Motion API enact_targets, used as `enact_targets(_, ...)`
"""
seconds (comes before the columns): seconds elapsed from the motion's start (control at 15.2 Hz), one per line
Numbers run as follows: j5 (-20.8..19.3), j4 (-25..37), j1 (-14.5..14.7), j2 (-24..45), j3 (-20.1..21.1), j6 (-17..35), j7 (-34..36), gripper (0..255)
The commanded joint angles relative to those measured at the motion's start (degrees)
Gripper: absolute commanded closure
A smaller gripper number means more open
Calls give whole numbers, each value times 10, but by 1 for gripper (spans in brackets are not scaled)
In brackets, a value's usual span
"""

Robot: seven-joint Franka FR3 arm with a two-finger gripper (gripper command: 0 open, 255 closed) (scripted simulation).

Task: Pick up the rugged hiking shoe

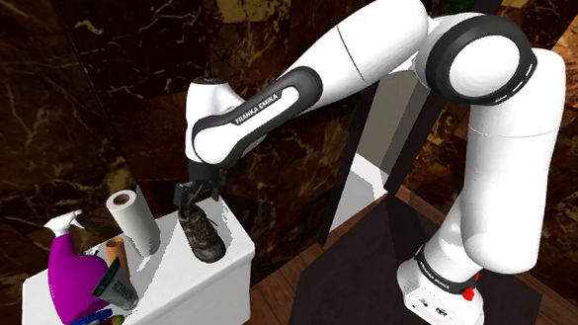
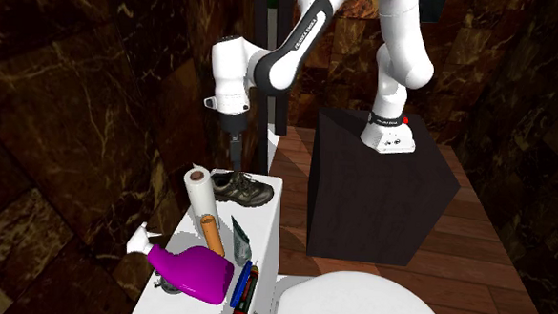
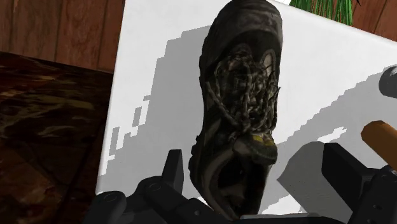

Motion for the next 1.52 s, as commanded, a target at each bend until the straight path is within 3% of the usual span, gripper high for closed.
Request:
enact_targets(0.0,-1,14,7,21,1,9,5,0)
enact_targets(0.53,-7,8,12,55,-4,47,1,0)
enact_targets(0.59,-7,6,11,53,-4,47,0,255)
enact_targets(1.19,-7,8,12,55,-4,47,1,255)
enact_targets(1.45,-4,11,9,34,-1,24,3,255)
